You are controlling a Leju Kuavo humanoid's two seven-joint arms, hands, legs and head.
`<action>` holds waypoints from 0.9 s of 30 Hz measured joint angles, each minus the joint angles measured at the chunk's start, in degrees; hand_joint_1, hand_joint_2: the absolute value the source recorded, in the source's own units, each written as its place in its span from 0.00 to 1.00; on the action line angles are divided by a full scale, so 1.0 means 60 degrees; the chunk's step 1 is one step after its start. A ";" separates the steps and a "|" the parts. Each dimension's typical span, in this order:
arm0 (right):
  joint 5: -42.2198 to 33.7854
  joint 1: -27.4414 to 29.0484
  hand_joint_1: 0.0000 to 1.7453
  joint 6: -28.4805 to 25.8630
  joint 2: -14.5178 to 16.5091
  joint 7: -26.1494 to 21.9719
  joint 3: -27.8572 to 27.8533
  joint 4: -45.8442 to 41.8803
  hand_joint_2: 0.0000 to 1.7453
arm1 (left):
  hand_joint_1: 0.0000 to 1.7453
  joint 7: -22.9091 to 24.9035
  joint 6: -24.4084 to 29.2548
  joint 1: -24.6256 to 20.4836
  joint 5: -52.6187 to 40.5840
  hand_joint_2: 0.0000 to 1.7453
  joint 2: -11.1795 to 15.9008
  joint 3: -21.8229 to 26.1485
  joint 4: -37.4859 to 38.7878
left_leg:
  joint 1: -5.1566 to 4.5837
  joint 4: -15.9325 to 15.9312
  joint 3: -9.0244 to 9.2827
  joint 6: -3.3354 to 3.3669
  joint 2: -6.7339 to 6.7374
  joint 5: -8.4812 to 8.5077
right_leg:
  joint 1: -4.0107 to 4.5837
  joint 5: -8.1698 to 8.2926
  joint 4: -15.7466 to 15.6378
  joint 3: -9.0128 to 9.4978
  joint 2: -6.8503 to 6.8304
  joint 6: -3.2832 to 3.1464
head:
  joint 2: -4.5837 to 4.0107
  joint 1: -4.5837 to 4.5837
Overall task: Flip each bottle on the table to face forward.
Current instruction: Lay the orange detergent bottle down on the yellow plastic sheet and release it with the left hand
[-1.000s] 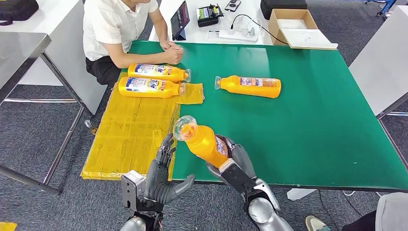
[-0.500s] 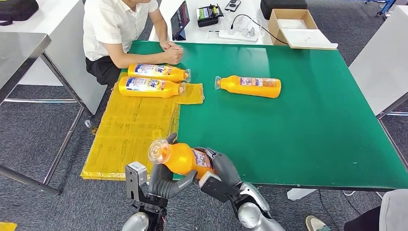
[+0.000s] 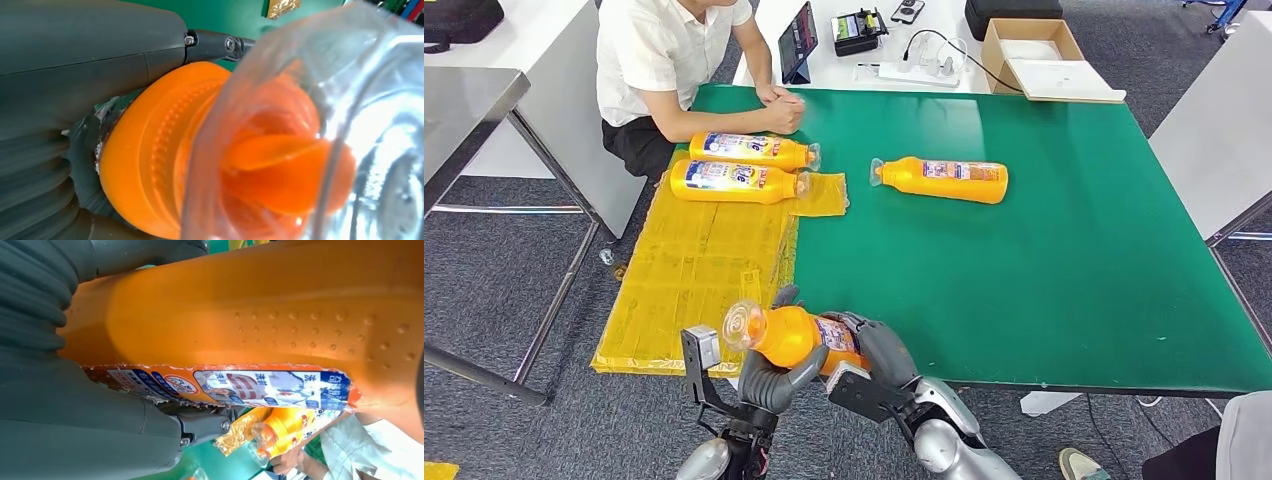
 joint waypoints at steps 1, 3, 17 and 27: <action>-0.0026 -0.0024 1.00 0.0029 -0.0006 0.0002 0.0018 0.0016 1.00 | 1.00 0.0015 -0.0057 -0.0001 0.0070 1.00 0.0001 0.0009 0.0003 | 0.0000 0.0000 0.0000 0.0000 0.0000 0.0000 | 0.0000 0.0000 0.0000 0.0000 0.0000 0.0000 | 0.0000 0.0000; -0.0133 -0.0074 1.00 0.0132 -0.0012 -0.0004 0.0043 0.0038 1.00 | 1.00 0.0067 -0.0226 -0.0008 0.0236 1.00 0.0003 0.0043 0.0031 | 0.0000 0.0000 0.0000 0.0000 0.0000 0.0000 | 0.0000 0.0000 0.0000 -0.0001 0.0000 0.0000 | 0.0000 -0.0001; -0.1131 -0.0161 0.11 0.0760 -0.0012 -0.0227 0.0042 0.0082 1.00 | 1.00 -0.0052 -0.0611 -0.0155 0.0448 1.00 -0.0006 0.0186 0.0302 | 0.0000 0.0000 -0.0001 0.0000 -0.0001 0.0000 | 0.0000 0.0000 0.0000 -0.0001 0.0000 0.0000 | 0.0000 0.0000; -0.3717 0.0284 0.00 0.1730 0.0260 -0.0899 -0.0517 -0.0480 0.00 | 1.00 -0.0742 -0.0362 -0.0208 0.0755 1.00 -0.0049 0.0225 0.0151 | 0.0000 0.0000 0.0001 0.0000 0.0000 0.0000 | 0.0001 0.0000 0.0000 -0.0002 0.0001 0.0000 | 0.0000 0.0001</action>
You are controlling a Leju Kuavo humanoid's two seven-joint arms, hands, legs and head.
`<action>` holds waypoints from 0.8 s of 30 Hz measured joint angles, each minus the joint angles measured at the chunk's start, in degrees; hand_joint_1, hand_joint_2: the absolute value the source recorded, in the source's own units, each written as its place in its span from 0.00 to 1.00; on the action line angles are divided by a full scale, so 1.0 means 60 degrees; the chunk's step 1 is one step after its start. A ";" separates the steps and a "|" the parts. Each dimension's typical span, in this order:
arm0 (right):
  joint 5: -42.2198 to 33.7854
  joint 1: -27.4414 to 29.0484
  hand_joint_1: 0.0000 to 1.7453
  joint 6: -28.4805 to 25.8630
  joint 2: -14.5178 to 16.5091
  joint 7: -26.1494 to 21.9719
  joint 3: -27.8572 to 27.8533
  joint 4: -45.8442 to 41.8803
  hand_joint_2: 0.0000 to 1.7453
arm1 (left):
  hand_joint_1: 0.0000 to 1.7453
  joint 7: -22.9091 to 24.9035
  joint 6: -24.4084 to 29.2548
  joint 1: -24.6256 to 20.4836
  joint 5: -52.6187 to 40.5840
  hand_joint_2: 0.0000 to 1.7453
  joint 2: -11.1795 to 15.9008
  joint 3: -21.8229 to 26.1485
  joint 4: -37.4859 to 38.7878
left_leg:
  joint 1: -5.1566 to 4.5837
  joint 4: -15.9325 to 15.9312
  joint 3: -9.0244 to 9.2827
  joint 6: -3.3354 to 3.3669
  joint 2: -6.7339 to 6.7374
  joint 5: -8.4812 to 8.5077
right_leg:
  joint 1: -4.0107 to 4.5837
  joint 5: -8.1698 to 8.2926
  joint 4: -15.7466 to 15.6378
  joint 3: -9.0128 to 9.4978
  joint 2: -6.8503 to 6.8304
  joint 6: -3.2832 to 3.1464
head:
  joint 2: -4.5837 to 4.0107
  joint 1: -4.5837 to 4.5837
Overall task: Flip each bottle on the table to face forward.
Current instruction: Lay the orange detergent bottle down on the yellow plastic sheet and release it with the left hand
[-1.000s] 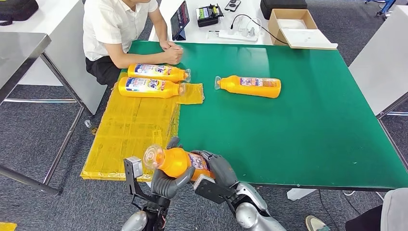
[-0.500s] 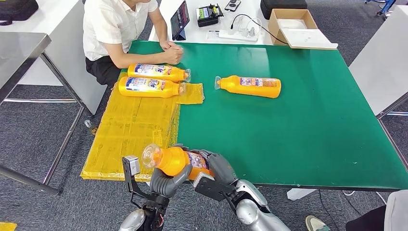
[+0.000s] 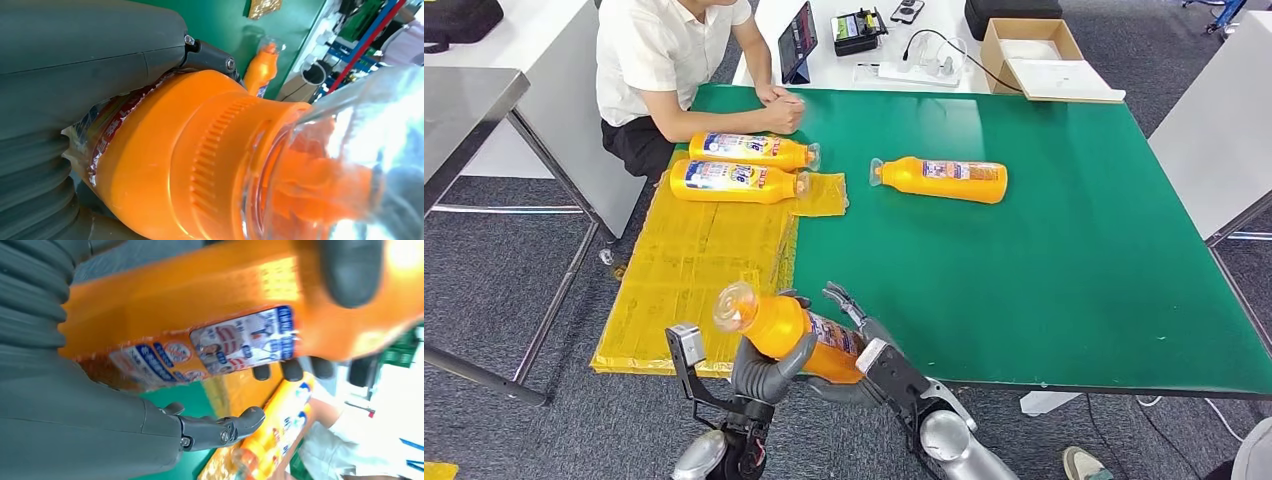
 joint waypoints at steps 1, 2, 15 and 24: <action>-0.0216 0.0052 0.00 0.0074 0.0062 0.0001 -0.0065 -0.0054 0.00 | 1.00 -0.0061 0.0071 -0.0008 0.0043 1.00 -0.0002 0.0015 -0.0017 | 0.0000 0.0000 0.0000 0.0000 0.0000 0.0000 | 0.0000 0.0000 0.0000 0.0000 0.0000 0.0000 | 0.0000 -0.0001; -0.0414 0.0104 0.00 0.0126 0.0126 0.0004 -0.0126 -0.0112 0.00 | 1.00 -0.0138 0.0167 -0.0015 0.0075 1.00 -0.0008 0.0030 -0.0037 | 0.0000 0.0000 0.0000 0.0000 0.0000 0.0001 | 0.0000 0.0000 0.0000 0.0000 0.0000 0.0000 | 0.0000 -0.0001; -0.0301 0.1728 0.00 -0.3419 0.0766 -0.0666 -0.0732 -0.2427 0.00 | 1.00 -0.1046 0.2560 0.0183 -0.1546 1.00 0.0055 0.0425 -0.1011 | 0.0000 0.0000 -0.0006 -0.0001 -0.0001 -0.0001 | -0.0001 -0.0003 0.0000 -0.0006 -0.0001 -0.0001 | 0.0000 -0.0001; 0.0074 0.2135 0.00 -0.5434 0.0989 -0.1560 -0.1719 -0.3163 0.00 | 1.00 -0.0863 0.5205 -0.0866 -0.5621 1.00 0.0107 0.0465 -0.0657 | -0.0002 0.0000 0.0004 0.0007 0.0004 0.0019 | -0.0002 0.0011 -0.0001 -0.0003 -0.0003 -0.0001 | 0.0000 -0.0001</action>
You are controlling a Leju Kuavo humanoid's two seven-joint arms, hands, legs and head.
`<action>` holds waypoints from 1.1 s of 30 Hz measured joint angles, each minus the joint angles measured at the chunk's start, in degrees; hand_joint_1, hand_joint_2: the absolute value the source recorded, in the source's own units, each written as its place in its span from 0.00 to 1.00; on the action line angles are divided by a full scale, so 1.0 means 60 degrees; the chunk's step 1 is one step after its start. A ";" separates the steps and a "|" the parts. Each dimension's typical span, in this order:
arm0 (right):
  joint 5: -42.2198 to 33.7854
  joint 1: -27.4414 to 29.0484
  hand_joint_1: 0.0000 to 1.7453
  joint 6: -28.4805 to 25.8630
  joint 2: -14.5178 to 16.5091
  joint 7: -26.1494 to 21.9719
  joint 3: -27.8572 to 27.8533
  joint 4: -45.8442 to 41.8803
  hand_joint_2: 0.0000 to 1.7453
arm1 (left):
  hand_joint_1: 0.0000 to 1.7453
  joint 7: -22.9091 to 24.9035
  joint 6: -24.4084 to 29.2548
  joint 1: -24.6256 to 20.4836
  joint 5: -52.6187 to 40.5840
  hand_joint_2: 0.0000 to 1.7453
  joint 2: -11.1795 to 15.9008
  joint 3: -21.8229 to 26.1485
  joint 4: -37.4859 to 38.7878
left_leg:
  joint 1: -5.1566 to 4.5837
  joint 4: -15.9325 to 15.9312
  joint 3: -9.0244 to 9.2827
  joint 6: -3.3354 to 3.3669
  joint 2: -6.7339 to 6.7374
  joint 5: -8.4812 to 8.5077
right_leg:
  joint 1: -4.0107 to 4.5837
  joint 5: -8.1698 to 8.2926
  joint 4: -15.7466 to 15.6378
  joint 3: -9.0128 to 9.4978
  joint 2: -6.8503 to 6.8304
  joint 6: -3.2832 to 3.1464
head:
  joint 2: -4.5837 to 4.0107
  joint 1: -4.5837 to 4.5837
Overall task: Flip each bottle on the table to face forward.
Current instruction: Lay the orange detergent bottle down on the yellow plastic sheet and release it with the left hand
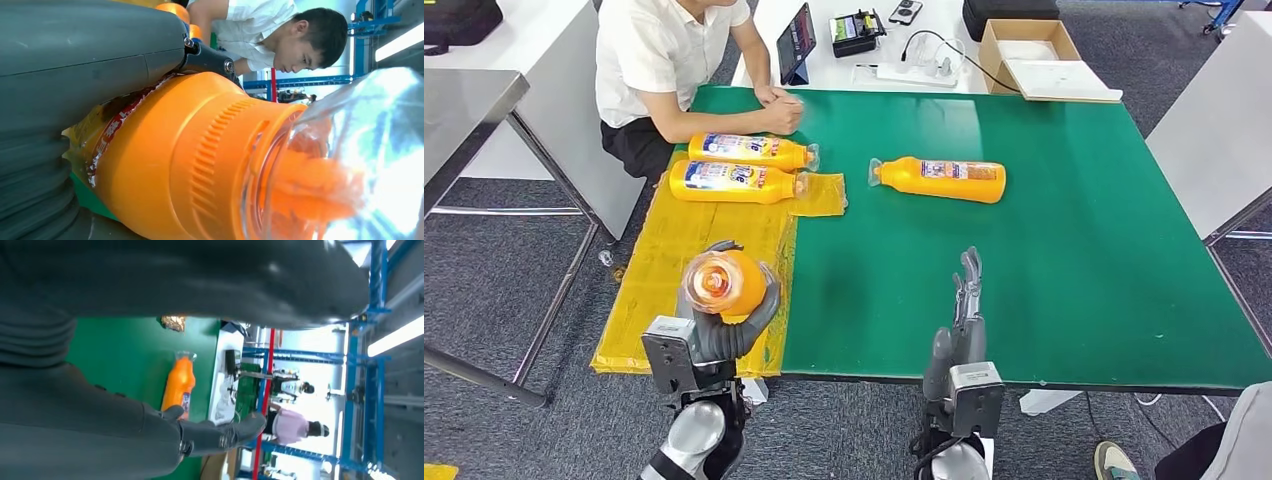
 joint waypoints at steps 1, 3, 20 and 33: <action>0.0070 0.0000 0.00 -0.0212 0.0054 -0.0139 -0.0122 -0.0004 0.00 | 1.00 0.0150 0.0205 -0.0168 -0.0522 1.00 0.0012 0.0014 0.0173 | 0.0000 0.0000 -0.0003 0.0001 -0.0002 0.0006 | 0.0001 0.0000 0.0000 0.0000 -0.0003 0.0000 | 0.0000 0.0000; 0.0477 -0.0034 0.00 -0.0740 0.0125 -0.0458 -0.0331 0.0006 0.00 | 1.00 0.0438 0.0583 -0.0566 -0.1909 1.00 0.0035 0.0152 0.0561 | 0.0002 0.0000 -0.0008 0.0002 -0.0007 0.0014 | 0.0002 0.0001 0.0002 0.0001 -0.0009 0.0000 | 0.0000 0.0000; 0.0869 0.0072 0.00 -0.0344 0.0688 -0.0831 -0.1142 0.1397 0.00 | 1.00 0.6377 -0.1663 -0.4049 -1.1758 1.00 0.0264 0.1861 0.6245 | 0.0003 0.0000 -0.0010 -0.0012 -0.0008 0.0027 | 0.0003 0.0006 0.0008 -0.0002 -0.0012 0.0002 | 0.0000 0.0001; 0.0611 -0.0049 0.00 -0.0004 0.1079 -0.0842 -0.1159 0.2412 0.00 | 0.66 0.6632 -0.3591 -0.5488 -1.1782 1.00 0.0310 0.1696 0.9055 | 0.0002 0.0000 -0.0021 -0.0013 -0.0014 0.0026 | 0.0001 0.0003 0.0010 -0.0003 -0.0014 0.0003 | 0.0000 0.0000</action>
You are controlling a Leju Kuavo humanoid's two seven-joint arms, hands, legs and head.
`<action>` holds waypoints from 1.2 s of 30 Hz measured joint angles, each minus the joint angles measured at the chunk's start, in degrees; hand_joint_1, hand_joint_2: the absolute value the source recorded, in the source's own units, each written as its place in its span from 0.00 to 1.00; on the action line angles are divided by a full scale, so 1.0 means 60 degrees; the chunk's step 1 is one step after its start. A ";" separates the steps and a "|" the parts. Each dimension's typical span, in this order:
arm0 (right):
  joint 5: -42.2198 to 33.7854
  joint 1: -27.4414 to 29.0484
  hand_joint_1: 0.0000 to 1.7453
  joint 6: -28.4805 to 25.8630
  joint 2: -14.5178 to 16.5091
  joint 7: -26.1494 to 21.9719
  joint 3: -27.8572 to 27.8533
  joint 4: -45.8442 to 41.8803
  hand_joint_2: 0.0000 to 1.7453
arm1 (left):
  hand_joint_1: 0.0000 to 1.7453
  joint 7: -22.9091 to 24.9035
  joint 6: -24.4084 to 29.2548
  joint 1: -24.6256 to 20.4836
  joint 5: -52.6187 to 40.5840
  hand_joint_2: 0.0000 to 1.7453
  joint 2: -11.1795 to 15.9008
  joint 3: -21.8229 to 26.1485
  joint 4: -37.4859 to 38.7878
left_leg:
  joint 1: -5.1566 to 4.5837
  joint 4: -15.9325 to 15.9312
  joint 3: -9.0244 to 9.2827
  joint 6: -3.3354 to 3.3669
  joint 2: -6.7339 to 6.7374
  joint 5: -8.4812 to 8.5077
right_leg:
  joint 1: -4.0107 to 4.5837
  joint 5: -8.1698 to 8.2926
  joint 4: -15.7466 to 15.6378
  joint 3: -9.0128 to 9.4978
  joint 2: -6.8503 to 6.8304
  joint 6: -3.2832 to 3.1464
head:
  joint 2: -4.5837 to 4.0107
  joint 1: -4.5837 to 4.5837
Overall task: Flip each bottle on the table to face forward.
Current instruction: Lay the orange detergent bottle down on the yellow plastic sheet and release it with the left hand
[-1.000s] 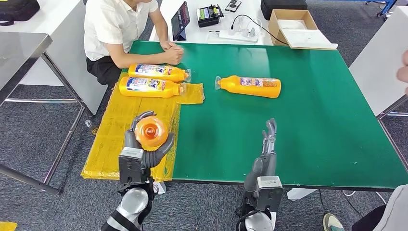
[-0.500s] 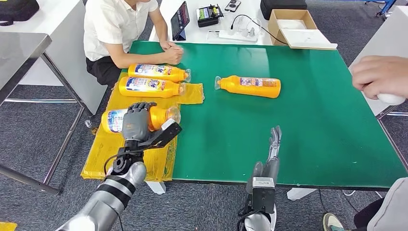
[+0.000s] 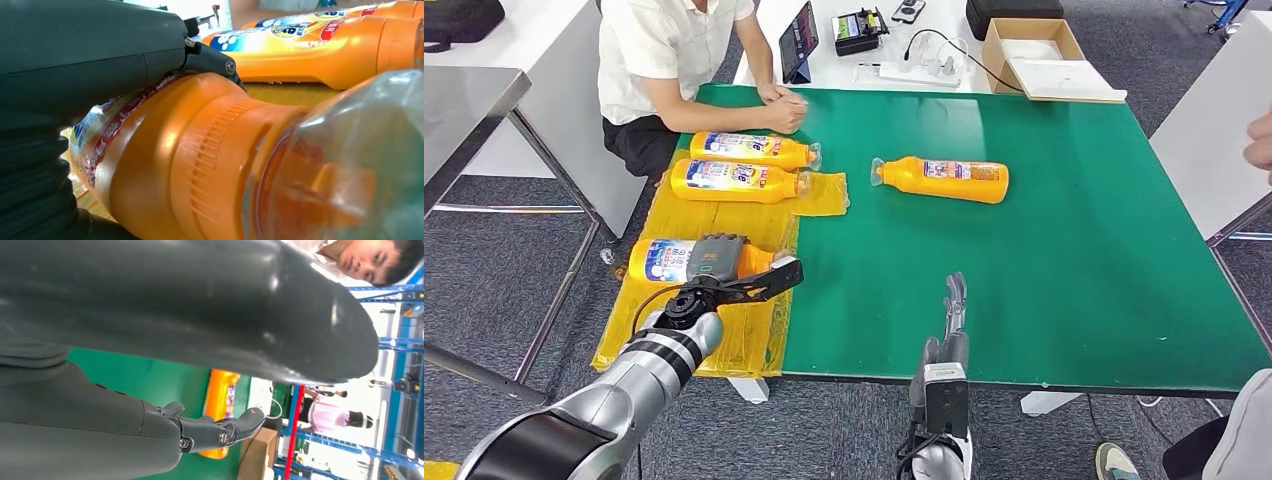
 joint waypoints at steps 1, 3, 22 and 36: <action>-0.0026 -0.0003 0.00 0.0002 0.0012 0.0000 0.0004 0.0053 0.00 | 0.42 -0.0174 -0.0031 -0.0032 0.0166 1.00 0.0003 0.0018 0.0053 | 0.0000 0.0000 0.0000 0.0000 -0.0002 0.0000 | 0.0000 0.0000 0.0000 0.0000 -0.0001 0.0000 | 0.0000 0.0000; -0.0167 -0.0005 0.00 0.0035 0.0026 0.0000 0.0021 0.0140 0.00 | 0.05 -0.0804 -0.0167 -0.0076 0.0732 1.00 0.0002 0.0145 0.0120 | 0.0000 0.0000 0.0001 0.0000 -0.0008 0.0001 | 0.0000 0.0000 0.0000 0.0001 -0.0004 0.0000 | 0.0000 -0.0001; -0.0992 -0.0071 0.00 -0.0149 -0.0169 -0.0015 0.0527 0.0353 0.00 | 0.00 -0.5814 -0.3198 0.0731 0.6878 0.00 -0.0711 0.0864 -0.1775 | 0.0001 0.0001 -0.0003 -0.0001 -0.0019 0.0001 | 0.0001 -0.0001 0.0000 -0.0002 -0.0008 -0.0001 | 0.0000 0.0001; 0.0031 -0.0083 0.00 -0.1109 -0.0711 -0.0013 0.0545 0.0363 1.00 | 0.00 -0.6226 0.0394 0.3111 0.9357 1.00 -0.0678 -0.0283 -0.5628 | -0.0005 0.0001 -0.0010 0.0003 -0.0025 -0.0011 | -0.0006 -0.0008 -0.0004 -0.0007 -0.0013 0.0002 | 0.0000 0.0001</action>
